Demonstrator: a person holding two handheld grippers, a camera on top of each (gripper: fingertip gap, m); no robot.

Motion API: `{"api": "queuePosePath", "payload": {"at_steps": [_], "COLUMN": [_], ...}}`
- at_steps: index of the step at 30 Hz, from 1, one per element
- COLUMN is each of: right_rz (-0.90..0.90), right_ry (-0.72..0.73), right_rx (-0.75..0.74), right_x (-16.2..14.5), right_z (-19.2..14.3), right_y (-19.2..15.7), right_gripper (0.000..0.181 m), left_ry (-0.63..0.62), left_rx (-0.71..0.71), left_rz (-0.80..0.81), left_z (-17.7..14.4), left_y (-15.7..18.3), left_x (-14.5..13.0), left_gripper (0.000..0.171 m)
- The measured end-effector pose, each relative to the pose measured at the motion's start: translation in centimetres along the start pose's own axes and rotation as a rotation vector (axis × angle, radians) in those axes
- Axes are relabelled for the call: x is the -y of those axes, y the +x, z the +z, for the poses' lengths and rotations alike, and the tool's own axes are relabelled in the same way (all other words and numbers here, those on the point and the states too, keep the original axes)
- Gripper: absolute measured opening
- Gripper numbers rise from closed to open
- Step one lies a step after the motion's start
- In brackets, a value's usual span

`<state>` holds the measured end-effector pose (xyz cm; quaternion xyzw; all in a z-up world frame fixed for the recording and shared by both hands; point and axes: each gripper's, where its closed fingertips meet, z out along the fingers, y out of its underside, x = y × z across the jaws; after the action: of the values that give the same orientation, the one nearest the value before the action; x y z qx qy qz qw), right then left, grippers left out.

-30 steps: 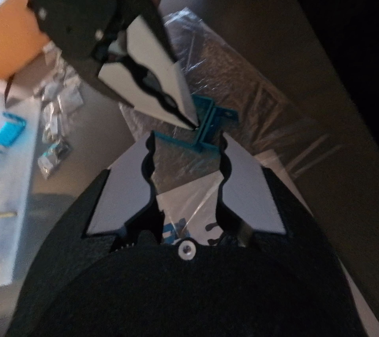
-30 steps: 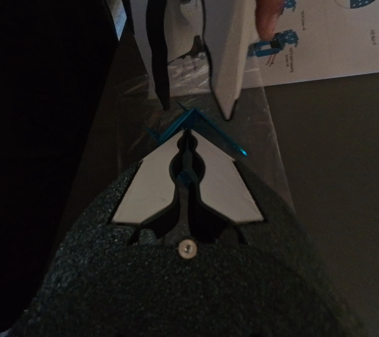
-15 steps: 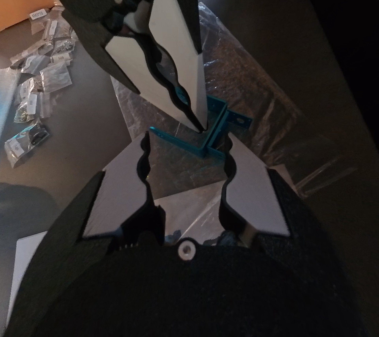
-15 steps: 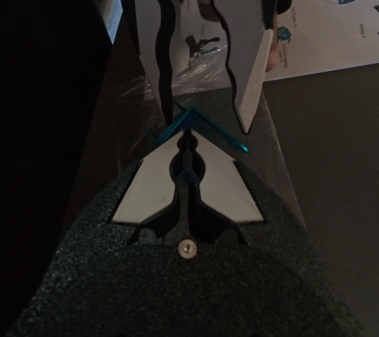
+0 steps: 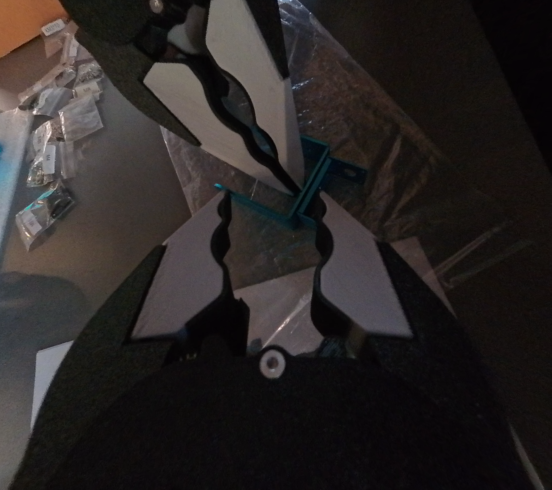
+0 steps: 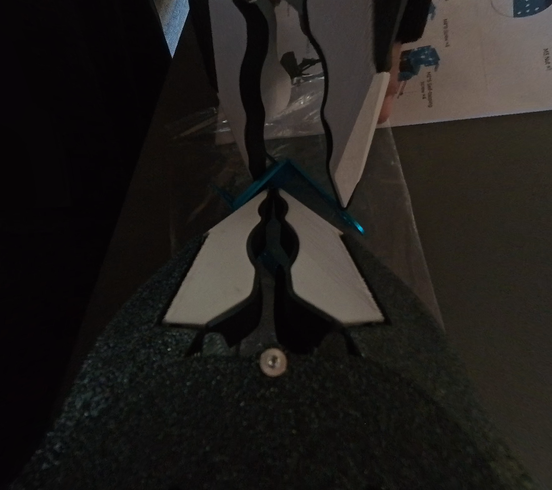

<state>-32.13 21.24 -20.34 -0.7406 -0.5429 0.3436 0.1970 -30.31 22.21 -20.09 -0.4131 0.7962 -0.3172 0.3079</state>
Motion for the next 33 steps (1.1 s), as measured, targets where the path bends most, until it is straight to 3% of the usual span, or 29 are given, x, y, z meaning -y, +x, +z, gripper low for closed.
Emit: {"api": "queuePosePath", "payload": {"at_steps": [33], "right_rz": [-0.041], "right_ry": [-0.008], "right_rx": [0.017], "right_x": [-0.26], "right_z": [-0.31], "right_y": [-0.75], "right_gripper": [0.0], "left_ry": [-0.01], "left_rx": [0.027], "left_rz": [0.049], "left_z": [0.23], "left_y": [0.15], "left_x": [0.04], "left_gripper": [0.051]}}
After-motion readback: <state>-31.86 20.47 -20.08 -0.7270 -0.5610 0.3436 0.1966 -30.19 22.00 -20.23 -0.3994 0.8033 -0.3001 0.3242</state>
